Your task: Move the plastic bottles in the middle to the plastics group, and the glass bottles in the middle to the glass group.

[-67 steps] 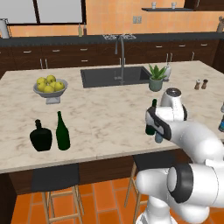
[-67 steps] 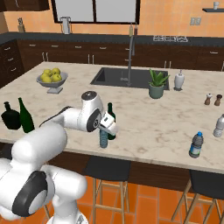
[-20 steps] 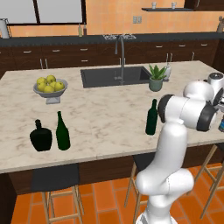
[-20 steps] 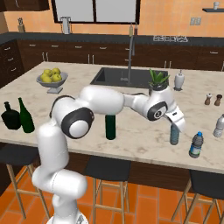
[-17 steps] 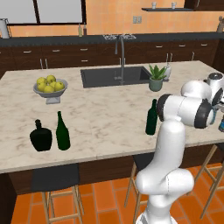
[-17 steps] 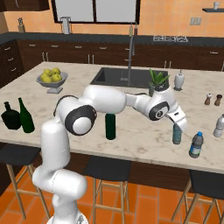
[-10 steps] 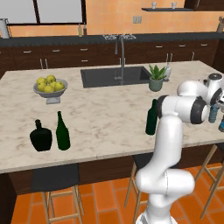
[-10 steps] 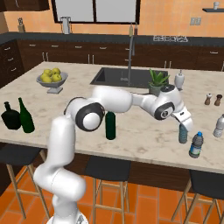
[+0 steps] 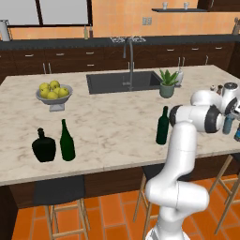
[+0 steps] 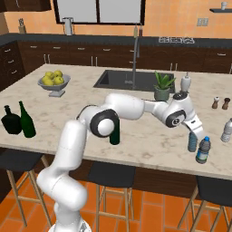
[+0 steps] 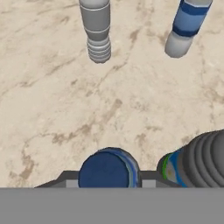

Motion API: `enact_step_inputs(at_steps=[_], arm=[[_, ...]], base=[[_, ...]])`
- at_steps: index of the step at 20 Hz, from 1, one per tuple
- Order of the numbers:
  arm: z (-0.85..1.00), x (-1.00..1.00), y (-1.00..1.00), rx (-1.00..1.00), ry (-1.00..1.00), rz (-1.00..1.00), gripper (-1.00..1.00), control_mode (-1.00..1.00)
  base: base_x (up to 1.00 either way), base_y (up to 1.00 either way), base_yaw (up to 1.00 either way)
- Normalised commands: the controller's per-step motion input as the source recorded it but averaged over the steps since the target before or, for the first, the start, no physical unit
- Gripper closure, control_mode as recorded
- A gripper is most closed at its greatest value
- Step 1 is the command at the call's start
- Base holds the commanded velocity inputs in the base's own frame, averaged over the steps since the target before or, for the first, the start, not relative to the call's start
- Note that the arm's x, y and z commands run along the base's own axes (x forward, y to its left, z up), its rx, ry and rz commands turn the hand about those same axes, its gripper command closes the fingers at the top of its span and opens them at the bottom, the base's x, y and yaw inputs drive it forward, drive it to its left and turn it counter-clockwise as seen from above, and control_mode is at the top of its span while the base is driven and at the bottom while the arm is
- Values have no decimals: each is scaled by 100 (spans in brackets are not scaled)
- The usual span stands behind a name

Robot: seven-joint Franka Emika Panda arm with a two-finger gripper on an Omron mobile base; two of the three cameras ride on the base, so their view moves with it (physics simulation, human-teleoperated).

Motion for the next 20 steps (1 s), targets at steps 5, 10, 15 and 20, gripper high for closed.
enact_step_inputs(at_steps=[5,10,15,20], arm=[[-57,1,0,-1,0,0,100,-100],[-52,0,0,-2,0,0,-100,-100],[-31,-3,0,-4,-3,1,-100,-100],[10,-11,0,-7,-18,2,-100,-100]], base=[[0,0,0],[0,0,0],[0,0,0],[0,0,0]])
